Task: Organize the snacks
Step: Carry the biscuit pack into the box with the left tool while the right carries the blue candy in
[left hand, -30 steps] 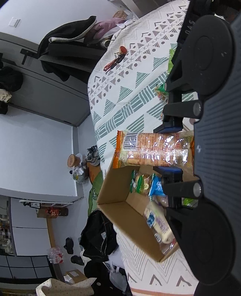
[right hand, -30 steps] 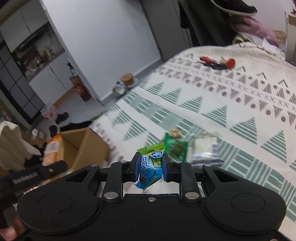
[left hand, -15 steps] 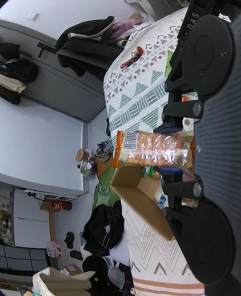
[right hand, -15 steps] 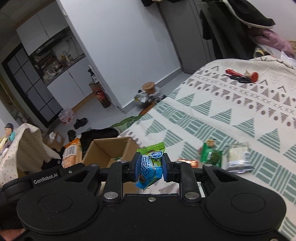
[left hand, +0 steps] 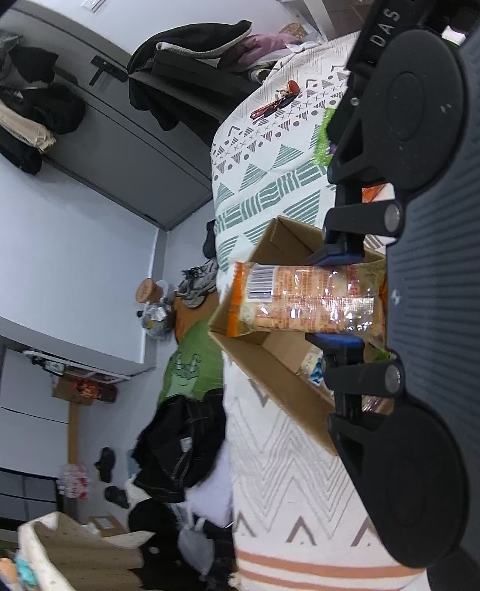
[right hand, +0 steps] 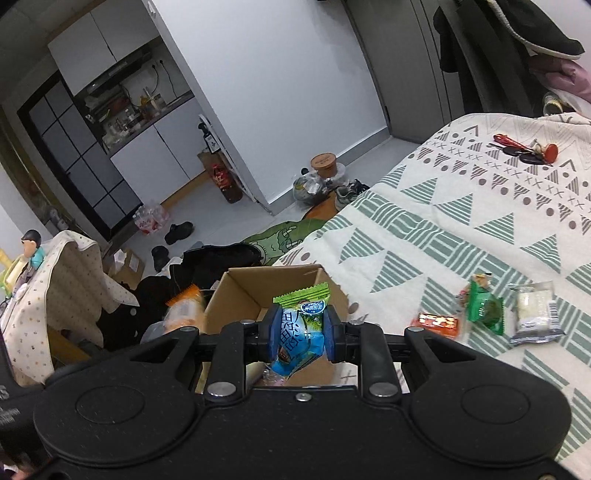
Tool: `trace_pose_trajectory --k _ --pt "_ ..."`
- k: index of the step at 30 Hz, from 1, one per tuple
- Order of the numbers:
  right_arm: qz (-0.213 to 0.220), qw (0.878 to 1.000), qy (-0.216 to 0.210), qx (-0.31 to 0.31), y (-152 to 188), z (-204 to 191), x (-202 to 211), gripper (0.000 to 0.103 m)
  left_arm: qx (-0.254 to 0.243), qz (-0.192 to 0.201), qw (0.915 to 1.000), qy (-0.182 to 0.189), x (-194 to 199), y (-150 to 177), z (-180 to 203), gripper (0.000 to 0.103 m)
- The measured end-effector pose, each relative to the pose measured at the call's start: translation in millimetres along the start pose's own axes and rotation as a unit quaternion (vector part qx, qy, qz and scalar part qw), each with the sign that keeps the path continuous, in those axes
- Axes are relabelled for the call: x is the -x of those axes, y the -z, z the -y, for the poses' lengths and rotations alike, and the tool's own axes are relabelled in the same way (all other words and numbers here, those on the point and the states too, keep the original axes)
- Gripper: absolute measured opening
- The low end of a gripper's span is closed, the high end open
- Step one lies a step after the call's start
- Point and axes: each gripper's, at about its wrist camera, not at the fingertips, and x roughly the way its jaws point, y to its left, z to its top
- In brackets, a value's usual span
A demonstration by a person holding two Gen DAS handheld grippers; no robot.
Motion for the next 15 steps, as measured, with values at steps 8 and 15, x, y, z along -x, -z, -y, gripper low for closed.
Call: trace_pose_trajectory --k 8,15 --pt "-0.006 1.000 -0.004 -0.002 -11.9 -28.3 -21.1 0.023 0.027 -0.002 0.9996 -0.009 -0.6 -11.8 -19.0 0.048" --pt "-0.014 0.999 -0.032 -0.006 -16.0 -43.6 -32.8 0.051 0.045 0.007 0.9980 -0.044 8.2 -24.0 -38.5 0.073"
